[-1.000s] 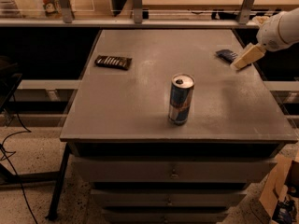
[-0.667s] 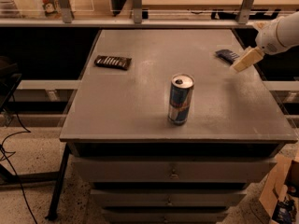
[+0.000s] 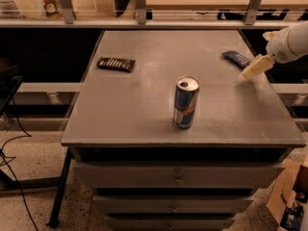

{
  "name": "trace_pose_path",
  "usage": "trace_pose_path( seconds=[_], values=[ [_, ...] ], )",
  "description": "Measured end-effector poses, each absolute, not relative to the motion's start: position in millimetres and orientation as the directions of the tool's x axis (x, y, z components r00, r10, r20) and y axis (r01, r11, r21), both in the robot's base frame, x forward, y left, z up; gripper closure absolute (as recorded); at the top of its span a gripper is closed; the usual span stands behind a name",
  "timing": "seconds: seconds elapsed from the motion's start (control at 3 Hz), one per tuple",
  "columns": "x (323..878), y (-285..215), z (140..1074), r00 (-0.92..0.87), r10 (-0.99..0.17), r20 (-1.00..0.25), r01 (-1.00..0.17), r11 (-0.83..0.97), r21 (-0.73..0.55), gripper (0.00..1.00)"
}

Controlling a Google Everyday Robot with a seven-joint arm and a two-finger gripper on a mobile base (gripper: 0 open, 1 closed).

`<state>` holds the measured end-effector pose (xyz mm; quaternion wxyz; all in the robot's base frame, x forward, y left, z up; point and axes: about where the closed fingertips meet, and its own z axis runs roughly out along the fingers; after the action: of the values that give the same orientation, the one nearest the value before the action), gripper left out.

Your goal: Move rxbar blueberry near redbull can

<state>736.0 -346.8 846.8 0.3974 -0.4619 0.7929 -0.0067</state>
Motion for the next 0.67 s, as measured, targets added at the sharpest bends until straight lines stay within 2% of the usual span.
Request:
trace_pose_path(
  seconds=[0.67],
  values=[
    [722.0, -352.9, 824.1, -0.297, -0.735, -0.610, -0.754, 0.573, -0.322, 0.00]
  ],
)
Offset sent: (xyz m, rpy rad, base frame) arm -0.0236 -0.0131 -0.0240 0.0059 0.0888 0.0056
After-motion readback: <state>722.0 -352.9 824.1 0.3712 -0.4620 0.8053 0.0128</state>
